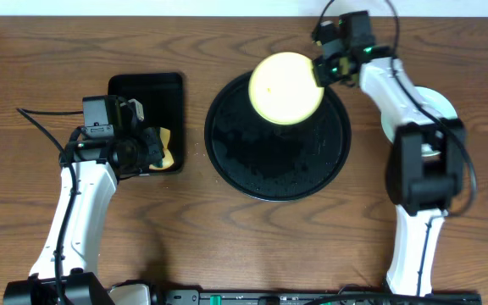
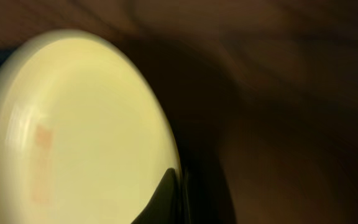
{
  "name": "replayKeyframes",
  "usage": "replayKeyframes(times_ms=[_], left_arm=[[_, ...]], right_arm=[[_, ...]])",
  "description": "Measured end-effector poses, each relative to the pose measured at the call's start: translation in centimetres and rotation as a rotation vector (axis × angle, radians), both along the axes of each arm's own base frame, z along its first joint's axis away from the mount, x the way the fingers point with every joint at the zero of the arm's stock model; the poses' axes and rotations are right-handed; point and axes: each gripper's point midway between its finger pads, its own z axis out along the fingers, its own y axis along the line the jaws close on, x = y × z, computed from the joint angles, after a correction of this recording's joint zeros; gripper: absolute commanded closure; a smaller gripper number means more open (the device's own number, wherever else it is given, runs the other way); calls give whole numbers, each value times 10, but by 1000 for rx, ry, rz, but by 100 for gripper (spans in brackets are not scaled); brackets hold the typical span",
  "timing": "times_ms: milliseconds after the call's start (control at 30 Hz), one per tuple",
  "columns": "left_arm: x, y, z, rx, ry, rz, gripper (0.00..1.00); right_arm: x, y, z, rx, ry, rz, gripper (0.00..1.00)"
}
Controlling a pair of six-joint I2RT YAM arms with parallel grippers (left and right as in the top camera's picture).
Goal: Clean dirty plates on tray and stack at the side
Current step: 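Grasp the yellow plate rim with the right gripper and tilt it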
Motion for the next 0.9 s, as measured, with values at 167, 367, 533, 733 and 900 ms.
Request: replayKeyframes(times_ms=[167,367,533,733,900], left_arm=[[0,0,0,-1,2,0,92],[-2,0,-1,-1,9,0,92],[-2,0,-1,-2,11,0,92],[-2,0,-1,-1,11,0,92],[-2,0,-1,-2,11,0,92]], right_arm=[[-66,-50,70,-68,133,-248,99],[-116,-80,61,-164,302,-374,99],[-138,-86,10,-199,413,-430,99],[-159,-89,-33,-205,479,-480,93],[-167,-90,-37,-214,506,-484,72]])
